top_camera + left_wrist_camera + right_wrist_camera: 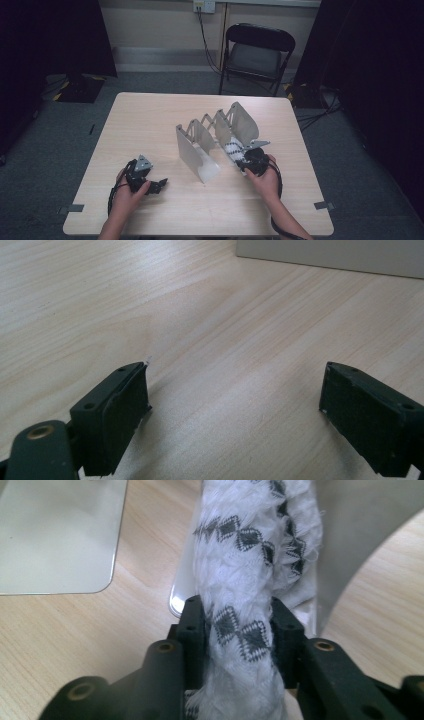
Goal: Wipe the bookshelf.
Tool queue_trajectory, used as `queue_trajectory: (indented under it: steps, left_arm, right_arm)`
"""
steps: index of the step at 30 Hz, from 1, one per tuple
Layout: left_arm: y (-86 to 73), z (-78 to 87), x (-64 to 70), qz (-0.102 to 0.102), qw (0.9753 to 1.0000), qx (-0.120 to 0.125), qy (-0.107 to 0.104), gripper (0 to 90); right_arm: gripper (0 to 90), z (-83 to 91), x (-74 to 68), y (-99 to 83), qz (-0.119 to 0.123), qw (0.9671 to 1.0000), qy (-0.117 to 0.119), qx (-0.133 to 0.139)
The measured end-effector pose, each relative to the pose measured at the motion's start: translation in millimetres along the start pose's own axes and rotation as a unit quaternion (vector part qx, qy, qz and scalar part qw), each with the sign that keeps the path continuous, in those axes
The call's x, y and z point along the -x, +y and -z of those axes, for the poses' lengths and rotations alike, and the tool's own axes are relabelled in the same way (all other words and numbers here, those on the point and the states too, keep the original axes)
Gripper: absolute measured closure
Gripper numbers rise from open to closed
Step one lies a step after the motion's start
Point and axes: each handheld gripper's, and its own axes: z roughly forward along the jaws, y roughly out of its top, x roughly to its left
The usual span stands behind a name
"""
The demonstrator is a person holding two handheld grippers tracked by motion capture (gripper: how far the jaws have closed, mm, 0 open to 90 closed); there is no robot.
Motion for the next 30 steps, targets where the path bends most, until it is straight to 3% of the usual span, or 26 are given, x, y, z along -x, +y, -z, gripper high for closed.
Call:
queue_trajectory:
  steps: [6,10,13,15,17,23,30]
  left_arm:
    - [0.0,0.0,0.0,0.000,1.0000,0.000,0.000,12.0]
    - [0.0,0.0,0.0,0.000,1.0000,0.000,0.000,12.0]
    - [0.0,0.0,0.0,0.000,1.0000,0.000,0.000,12.0]
    - [0.0,0.0,0.0,0.000,1.0000,0.000,0.000,12.0]
    - [0.0,0.1,0.0,0.000,1.0000,0.000,0.000,12.0]
    - [0.0,0.0,-0.1,0.000,1.0000,0.000,0.000,12.0]
    - [0.0,0.1,0.0,-0.001,1.0000,0.000,0.000,12.0]
  right_arm:
    - [55.1,12.6,-2.2,13.4,0.004,0.9993,-0.020,0.031]
    - [55.3,3.6,-3.7,20.2,0.010,0.9993,-0.026,0.023]
    - [66.3,-8.7,-4.7,16.3,0.010,0.9996,-0.027,0.002]
    - [73.2,-12.0,-6.5,13.3,0.012,0.9996,-0.025,0.001]
    - [76.6,-10.0,-5.0,14.2,-0.003,0.9998,-0.022,-0.001]
    - [78.5,15.6,1.6,30.3,-0.017,0.9991,-0.032,0.021]
    - [78.7,58.5,6.0,71.9,-0.018,0.9942,-0.048,0.094]
